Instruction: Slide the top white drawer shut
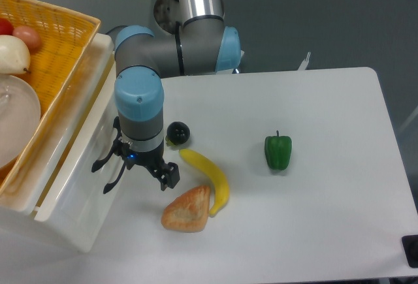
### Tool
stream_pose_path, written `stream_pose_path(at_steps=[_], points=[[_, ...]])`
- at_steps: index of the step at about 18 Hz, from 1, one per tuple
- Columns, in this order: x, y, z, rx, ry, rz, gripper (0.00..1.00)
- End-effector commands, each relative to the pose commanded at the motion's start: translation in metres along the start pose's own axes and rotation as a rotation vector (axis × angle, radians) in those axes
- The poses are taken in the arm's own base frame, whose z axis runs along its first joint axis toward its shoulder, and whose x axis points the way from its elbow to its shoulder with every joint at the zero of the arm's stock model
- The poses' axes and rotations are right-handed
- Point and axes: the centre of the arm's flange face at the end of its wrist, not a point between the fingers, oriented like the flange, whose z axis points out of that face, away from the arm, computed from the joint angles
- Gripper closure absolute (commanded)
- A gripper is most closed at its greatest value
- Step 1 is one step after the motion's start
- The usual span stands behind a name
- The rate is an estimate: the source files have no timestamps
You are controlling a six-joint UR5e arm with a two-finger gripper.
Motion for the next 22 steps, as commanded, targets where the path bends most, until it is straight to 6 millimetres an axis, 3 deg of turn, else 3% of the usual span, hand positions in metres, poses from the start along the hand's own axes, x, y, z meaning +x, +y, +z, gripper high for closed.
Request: stream_pose_path(at_steps=[16, 18, 22], points=[[0.012, -0.006, -0.004, 0.006, -0.004, 0.021, 0.0], [0.003, -0.005, -0.008, 0.012, -0.013, 0.013, 0.0], [-0.039, 0.013, -0.017, 0.02, -0.031, -0.001, 0.0]])
